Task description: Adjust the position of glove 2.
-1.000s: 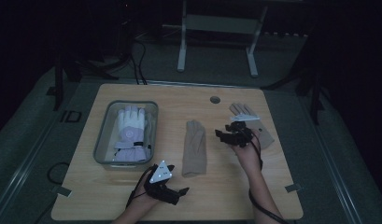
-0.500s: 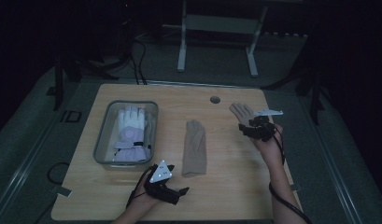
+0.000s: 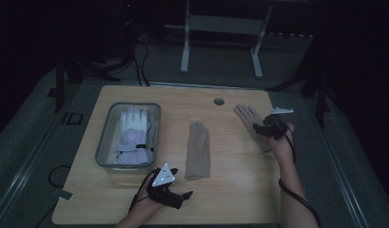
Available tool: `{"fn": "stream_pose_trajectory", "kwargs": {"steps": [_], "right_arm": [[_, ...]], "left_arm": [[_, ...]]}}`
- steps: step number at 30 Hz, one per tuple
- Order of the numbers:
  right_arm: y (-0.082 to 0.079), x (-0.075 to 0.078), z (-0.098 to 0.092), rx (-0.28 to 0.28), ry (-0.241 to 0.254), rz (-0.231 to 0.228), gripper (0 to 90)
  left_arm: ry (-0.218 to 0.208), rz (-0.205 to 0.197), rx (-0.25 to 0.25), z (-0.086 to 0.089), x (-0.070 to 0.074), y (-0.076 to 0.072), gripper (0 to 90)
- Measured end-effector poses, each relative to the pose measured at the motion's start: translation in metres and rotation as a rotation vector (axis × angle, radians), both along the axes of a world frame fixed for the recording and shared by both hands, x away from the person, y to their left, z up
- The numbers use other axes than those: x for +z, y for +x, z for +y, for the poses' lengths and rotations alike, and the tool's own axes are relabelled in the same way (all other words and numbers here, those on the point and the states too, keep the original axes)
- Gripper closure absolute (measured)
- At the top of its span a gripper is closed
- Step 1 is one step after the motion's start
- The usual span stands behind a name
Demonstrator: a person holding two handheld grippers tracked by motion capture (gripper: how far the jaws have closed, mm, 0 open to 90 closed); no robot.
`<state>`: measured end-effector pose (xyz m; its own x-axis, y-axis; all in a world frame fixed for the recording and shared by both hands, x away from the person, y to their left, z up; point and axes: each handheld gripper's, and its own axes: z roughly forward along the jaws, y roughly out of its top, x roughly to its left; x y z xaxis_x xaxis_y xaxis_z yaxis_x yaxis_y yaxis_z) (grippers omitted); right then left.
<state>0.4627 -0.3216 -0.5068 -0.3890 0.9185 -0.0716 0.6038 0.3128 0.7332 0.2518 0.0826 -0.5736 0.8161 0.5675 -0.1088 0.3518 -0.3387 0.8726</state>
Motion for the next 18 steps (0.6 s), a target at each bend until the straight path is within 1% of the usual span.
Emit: {"fn": "stream_pose_trajectory", "kwargs": {"steps": [4,7,8,12,16,18], "right_arm": [[0.008,-0.006,-0.003,-0.005,-0.009,0.012,44.2],[0.014,-0.011,-0.004,-0.004,-0.029,0.026,44.2],[0.016,-0.013,-0.005,-0.001,-0.027,0.030,44.4],[0.024,-0.018,-0.011,-0.025,-0.045,0.035,44.8],[0.030,-0.020,-0.015,-0.025,-0.020,0.044,43.5],[0.034,-0.022,-0.015,-0.042,-0.043,0.052,43.6]], "left_arm": [[-0.004,0.004,0.001,0.000,0.000,0.000,2.4],[-0.010,0.006,0.003,0.001,0.000,0.000,2.4],[-0.012,0.005,0.002,0.001,0.000,0.000,2.4],[-0.015,0.011,-0.002,0.002,0.000,0.001,2.4],[-0.026,0.022,0.001,0.003,0.000,0.002,2.4],[-0.025,0.023,0.001,0.002,0.000,0.002,2.4]]}}
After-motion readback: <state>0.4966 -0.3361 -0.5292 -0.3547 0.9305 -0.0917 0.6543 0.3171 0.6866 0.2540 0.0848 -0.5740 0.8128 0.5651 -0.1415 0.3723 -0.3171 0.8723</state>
